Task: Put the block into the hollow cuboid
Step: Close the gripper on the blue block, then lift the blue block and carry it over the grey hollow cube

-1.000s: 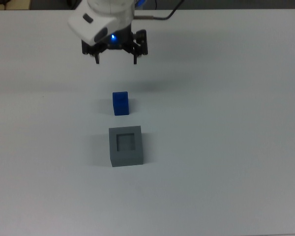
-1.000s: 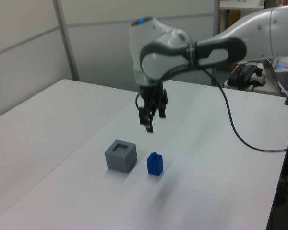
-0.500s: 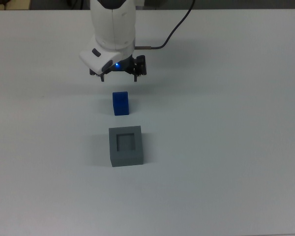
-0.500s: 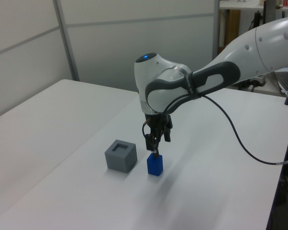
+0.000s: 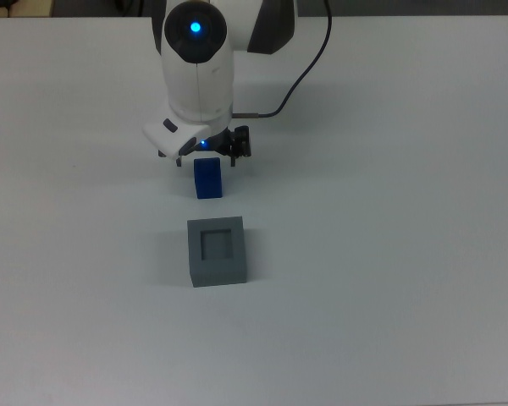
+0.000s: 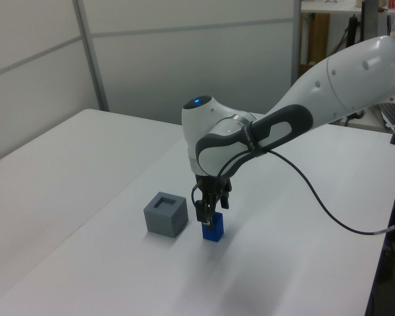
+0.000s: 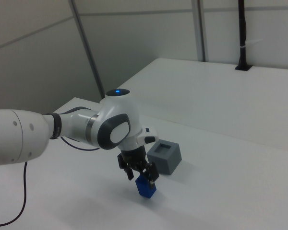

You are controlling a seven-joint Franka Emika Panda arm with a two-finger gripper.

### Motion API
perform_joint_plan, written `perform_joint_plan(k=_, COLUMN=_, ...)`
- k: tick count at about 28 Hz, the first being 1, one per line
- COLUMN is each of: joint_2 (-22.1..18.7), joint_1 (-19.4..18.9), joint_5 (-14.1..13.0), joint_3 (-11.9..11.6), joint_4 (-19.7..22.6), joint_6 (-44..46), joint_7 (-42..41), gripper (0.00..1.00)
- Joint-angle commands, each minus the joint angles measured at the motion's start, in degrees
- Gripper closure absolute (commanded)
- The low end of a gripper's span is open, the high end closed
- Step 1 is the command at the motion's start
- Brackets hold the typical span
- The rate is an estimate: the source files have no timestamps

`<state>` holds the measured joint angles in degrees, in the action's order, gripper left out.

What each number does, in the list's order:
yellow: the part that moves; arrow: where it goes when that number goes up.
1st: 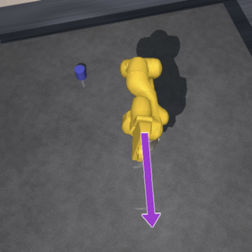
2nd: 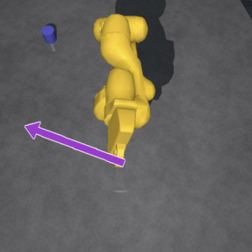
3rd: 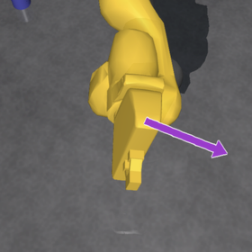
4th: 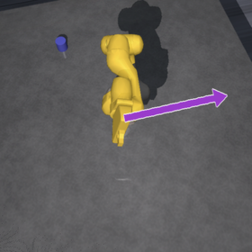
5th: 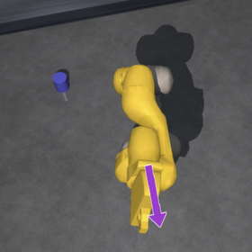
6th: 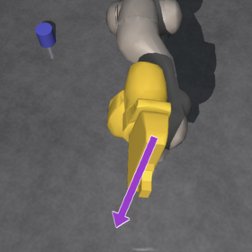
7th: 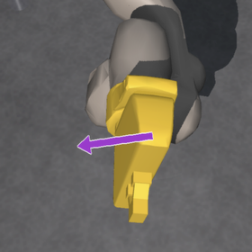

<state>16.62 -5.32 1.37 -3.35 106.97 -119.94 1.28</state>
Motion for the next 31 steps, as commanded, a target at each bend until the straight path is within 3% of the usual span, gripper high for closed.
perform_joint_plan(k=1, joint_2=0.3, joint_1=0.2, joint_5=-0.4, joint_3=0.1, joint_4=0.0, joint_6=-0.9, joint_7=-0.4, gripper=0.07)
perform_joint_plan(k=3, joint_2=0.5, joint_1=0.3, joint_5=-0.6, joint_3=0.2, joint_4=-0.8, joint_6=-0.9, joint_7=-0.4, gripper=0.18)
perform_joint_plan(k=7, joint_2=0.8, joint_1=0.7, joint_5=-0.8, joint_3=0.1, joint_4=-1.2, joint_6=-0.8, joint_7=-0.8, gripper=0.54)
perform_joint_plan(k=11, joint_2=0.7, joint_1=0.7, joint_5=-1.9, joint_3=0.1, joint_4=-2.1, joint_6=-0.6, joint_7=-1.0, gripper=0.71)
perform_joint_plan(k=12, joint_2=0.6, joint_1=0.7, joint_5=-2.1, joint_3=0.1, joint_4=-2.8, joint_6=-0.4, joint_7=-1.0, gripper=0.83)
perform_joint_plan(k=14, joint_2=0.5, joint_1=0.7, joint_5=-2.1, joint_3=0.1, joint_4=-3.3, joint_6=-0.1, joint_7=-0.9, gripper=0.92)
perform_joint_plan(k=20, joint_2=-1.5, joint_1=0.6, joint_5=-2.3, joint_3=0.1, joint_4=-6.5, joint_6=5.8, joint_7=-0.8, gripper=0.98)
perform_joint_plan(k=22, joint_2=-1.4, joint_1=0.6, joint_5=-2.3, joint_3=0.1, joint_4=-9.5, joint_6=8.6, joint_7=-0.8, gripper=0.98)
perform_joint_plan(k=23, joint_2=-1.1, joint_1=0.7, joint_5=-2.3, joint_3=0.1, joint_4=-12.9, joint_6=10.2, joint_7=-0.8, gripper=0.98)
perform_joint_plan(k=28, joint_2=0.8, joint_1=0.7, joint_5=-4.2, joint_3=-0.3, joint_4=-20.0, joint_6=10.9, joint_7=-0.8, gripper=0.98)
perform_joint_plan(k=31, joint_2=2.5, joint_1=0.7, joint_5=-3.7, joint_3=-0.4, joint_4=-22.9, joint_6=11.7, joint_7=-0.8, gripper=0.98)
